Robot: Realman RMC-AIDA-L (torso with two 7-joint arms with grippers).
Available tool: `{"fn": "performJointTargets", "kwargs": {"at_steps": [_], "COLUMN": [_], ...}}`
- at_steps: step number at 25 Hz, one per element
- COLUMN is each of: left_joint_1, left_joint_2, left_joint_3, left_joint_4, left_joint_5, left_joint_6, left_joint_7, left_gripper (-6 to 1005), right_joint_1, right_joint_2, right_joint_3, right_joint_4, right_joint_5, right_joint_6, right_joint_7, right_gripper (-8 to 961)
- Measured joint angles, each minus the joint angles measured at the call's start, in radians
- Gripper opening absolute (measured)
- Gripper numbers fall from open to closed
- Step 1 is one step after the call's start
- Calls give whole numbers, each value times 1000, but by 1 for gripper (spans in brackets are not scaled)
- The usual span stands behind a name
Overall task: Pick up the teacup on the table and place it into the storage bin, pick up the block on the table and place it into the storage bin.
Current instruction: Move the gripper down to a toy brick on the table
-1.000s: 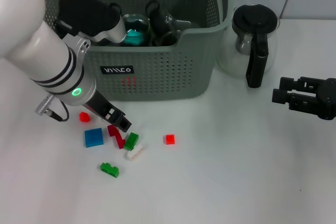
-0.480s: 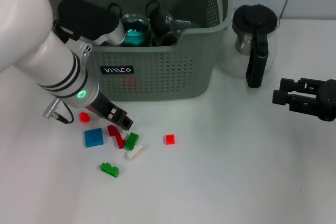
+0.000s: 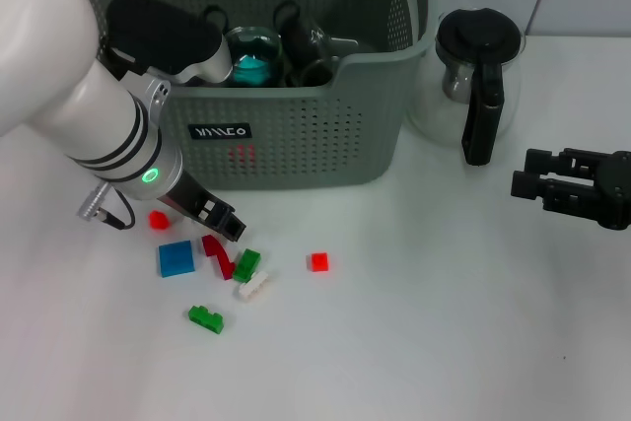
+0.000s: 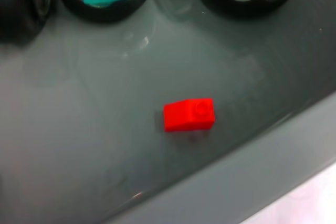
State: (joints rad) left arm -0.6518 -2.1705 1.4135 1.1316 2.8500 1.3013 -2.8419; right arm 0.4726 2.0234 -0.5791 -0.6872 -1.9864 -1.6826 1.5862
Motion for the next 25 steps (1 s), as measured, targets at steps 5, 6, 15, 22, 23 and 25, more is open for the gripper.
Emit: {"fn": "performJointTargets", "kwargs": {"at_steps": [5, 6, 15, 22, 23, 25], "left_joint_1": [0, 0, 7, 8, 8, 8], "left_joint_2": [1, 1, 0, 1, 1, 1], "left_joint_3": [1, 2, 11, 13, 13, 13], "left_joint_4": [1, -1, -30, -36, -36, -36], "left_joint_5": [6, 6, 5, 5, 5, 5], "left_joint_6": [-20, -26, -69, -75, -73, -70], "left_joint_7": [17, 24, 121, 133, 133, 134], "left_gripper": [703, 702, 702, 702, 702, 702], "right_joint_1": [-1, -2, -3, -1, -1, -1], "right_joint_2": [0, 0, 0, 0, 0, 0], "right_joint_3": [0, -1, -1, -1, -1, -1], "right_joint_4": [0, 0, 0, 0, 0, 0], "right_joint_5": [0, 0, 0, 0, 0, 0], "right_joint_6": [0, 0, 1, 6, 6, 7], "right_joint_7": [0, 0, 6, 9, 9, 9], "right_gripper": [605, 605, 606, 607, 607, 607]}}
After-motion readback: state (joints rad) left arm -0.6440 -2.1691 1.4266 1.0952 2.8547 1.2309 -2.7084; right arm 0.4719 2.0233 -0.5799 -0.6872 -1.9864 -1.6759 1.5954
